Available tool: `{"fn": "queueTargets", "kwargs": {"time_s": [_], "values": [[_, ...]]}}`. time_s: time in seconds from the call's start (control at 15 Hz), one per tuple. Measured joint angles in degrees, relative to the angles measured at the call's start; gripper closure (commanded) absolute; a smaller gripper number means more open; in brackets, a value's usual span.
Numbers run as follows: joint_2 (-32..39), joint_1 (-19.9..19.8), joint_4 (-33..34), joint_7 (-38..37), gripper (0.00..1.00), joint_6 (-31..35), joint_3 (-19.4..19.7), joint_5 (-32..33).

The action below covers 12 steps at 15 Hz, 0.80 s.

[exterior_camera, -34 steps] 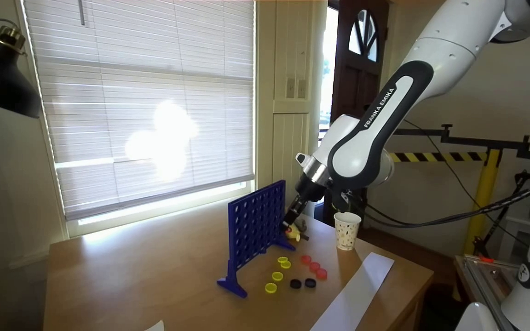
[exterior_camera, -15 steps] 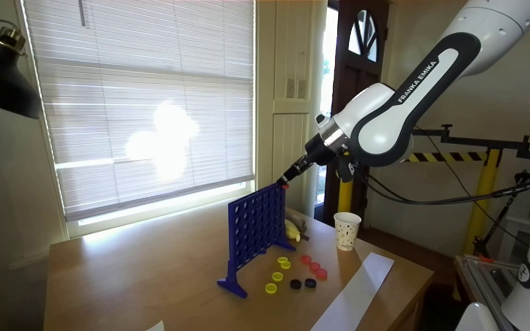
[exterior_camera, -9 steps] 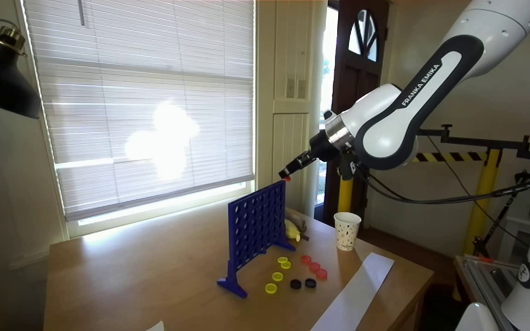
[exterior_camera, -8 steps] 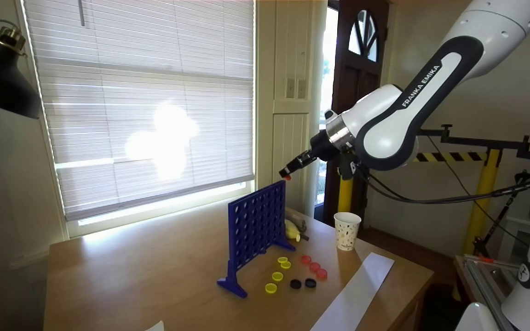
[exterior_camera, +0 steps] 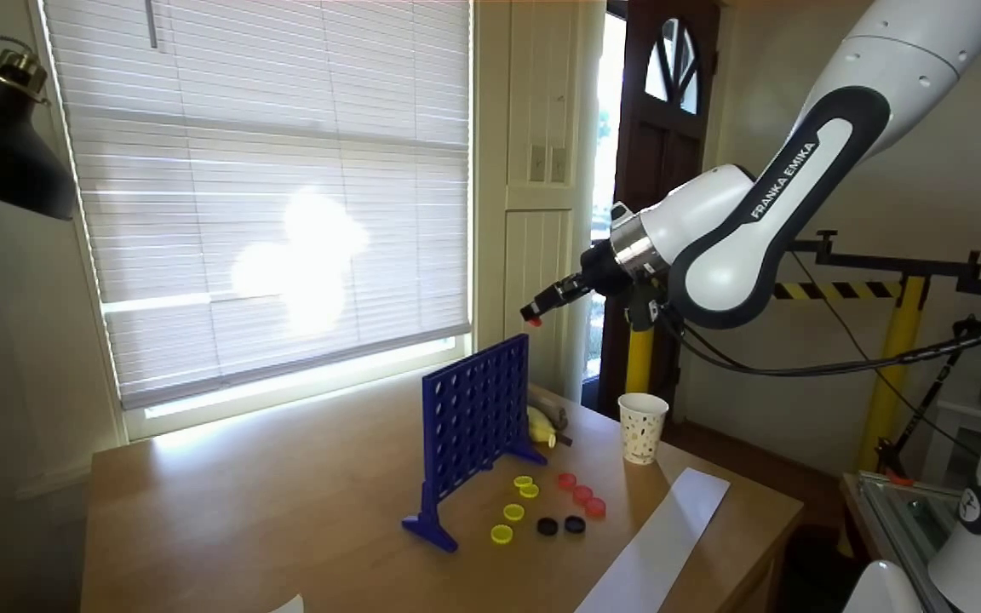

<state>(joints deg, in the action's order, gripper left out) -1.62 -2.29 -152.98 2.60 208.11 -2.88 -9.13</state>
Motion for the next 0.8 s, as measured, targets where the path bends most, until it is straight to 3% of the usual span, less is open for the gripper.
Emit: {"fn": "queueTargets", "kwargs": {"time_s": [0.47, 0.8], "values": [[4.0, -1.4, 0.0, -10.2, 0.90, 6.5, 2.6, 11.6], [6.9, -3.2, 0.0, -12.6, 0.90, 11.1, 3.7, 16.3]]}}
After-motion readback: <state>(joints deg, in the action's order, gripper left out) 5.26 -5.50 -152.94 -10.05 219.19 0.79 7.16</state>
